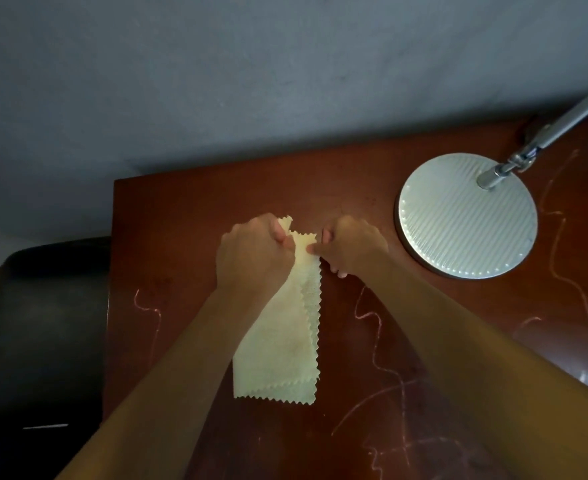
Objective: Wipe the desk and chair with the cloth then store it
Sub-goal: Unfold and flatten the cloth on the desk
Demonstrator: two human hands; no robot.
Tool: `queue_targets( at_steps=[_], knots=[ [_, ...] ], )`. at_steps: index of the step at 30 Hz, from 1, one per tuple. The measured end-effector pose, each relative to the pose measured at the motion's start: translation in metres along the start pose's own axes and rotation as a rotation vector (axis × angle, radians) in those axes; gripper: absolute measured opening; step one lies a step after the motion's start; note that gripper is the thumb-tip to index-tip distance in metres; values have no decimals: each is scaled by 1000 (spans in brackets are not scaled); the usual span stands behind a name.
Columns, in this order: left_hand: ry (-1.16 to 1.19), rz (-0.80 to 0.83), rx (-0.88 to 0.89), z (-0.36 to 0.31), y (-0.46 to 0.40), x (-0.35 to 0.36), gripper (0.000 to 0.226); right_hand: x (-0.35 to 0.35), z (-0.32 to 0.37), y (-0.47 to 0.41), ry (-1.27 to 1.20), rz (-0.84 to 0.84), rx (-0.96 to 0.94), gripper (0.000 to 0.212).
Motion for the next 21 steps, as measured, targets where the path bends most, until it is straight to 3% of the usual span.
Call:
queue_targets(
  at_steps=[7,11,14,18,21],
  knots=[
    [133,271,-50,-16,-7,35,24,-10,-11,1,-332,143,-91,20],
    [210,273,-5,-10,-10,42,16,-13,-13,-2,-366,189,-113,19],
    [272,306,94,-3,-11,34,23,-13,-15,-1,-427,185,-131,20],
    [79,209,179,11,-16,22,25,-11,-18,0,-499,149,-146,24],
    [-105,135,74,23,-31,13,49,-10,-20,2,-558,131,-149,27]
  ],
)
Point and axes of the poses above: each hand's wrist, its own y-axis away from the middle knuckle, its own x-axis out of the palm, z = x × y, the point moved 1 cm from there along -y, towards the middle knuckle, and after that the axes turned 14 degrees about z, right-handed, at the moved point
